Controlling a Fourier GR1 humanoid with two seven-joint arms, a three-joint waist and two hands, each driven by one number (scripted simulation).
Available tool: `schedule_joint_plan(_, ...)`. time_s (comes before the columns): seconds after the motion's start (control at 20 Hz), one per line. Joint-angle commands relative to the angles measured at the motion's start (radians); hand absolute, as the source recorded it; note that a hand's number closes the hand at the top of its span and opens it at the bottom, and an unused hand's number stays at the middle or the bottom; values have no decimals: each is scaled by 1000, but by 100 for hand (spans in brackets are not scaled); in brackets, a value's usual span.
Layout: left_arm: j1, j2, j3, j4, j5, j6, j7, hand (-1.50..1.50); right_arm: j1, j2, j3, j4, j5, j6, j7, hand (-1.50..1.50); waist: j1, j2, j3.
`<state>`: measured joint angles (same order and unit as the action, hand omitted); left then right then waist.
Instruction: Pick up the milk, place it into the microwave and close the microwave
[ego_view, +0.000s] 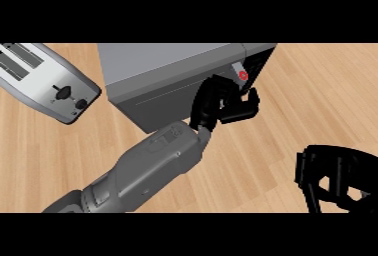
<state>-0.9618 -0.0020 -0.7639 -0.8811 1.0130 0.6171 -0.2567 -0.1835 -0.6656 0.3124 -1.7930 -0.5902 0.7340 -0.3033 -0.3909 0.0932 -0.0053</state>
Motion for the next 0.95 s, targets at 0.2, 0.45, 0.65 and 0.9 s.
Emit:
schedule_joint_plan(0.2,57,11,119,111,129,-121,-45,150,97,37,39,-88,7,-45,-5,150,56,-5,-3)
schedule_joint_plan(0.45,89,41,91,148,166,-215,-62,150,156,58,63,-138,29,-86,-2,150,79,-3,-2)
schedule_joint_plan(0.65,96,50,78,168,187,-286,-84,150,183,66,83,-198,50,-118,14,150,96,-9,-5)
schedule_joint_plan(0.9,90,40,65,196,211,-339,-96,150,219,98,122,-260,97,-163,24,150,107,-12,-3)
